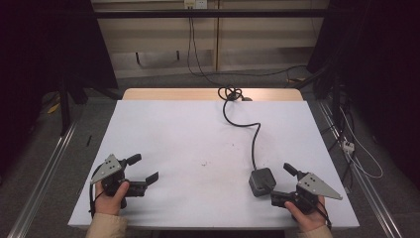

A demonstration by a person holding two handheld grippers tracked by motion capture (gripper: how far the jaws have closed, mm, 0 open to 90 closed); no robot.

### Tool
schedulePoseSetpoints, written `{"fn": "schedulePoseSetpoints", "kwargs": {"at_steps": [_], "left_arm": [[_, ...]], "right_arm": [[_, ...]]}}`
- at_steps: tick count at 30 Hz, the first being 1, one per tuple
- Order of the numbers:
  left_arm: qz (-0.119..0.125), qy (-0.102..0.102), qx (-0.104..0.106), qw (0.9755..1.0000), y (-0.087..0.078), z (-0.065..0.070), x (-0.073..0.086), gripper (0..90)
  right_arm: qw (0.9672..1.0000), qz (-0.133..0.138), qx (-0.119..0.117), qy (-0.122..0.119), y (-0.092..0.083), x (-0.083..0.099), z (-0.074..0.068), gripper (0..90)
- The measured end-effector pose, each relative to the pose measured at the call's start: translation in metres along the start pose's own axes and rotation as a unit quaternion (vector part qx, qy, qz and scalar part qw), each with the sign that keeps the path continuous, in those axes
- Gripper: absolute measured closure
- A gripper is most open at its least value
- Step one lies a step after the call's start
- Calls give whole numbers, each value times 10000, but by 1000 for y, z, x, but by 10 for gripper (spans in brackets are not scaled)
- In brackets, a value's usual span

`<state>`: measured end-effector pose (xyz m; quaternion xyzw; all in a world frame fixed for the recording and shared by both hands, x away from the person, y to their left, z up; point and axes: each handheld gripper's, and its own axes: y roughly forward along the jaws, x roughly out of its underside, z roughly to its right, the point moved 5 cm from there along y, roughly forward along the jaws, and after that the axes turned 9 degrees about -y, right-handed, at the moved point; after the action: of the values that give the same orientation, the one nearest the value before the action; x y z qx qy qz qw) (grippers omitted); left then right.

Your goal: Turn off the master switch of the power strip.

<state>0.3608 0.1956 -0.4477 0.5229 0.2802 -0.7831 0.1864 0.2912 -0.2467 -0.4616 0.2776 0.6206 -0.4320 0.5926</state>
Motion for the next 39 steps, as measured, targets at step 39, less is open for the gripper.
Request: {"fn": "schedulePoseSetpoints", "kwargs": {"at_steps": [39], "left_arm": [[-61,82,-31,9999,-3,0,2,31]], "right_arm": [[9993,-197,-309,23,0,-7,0,284]]}}
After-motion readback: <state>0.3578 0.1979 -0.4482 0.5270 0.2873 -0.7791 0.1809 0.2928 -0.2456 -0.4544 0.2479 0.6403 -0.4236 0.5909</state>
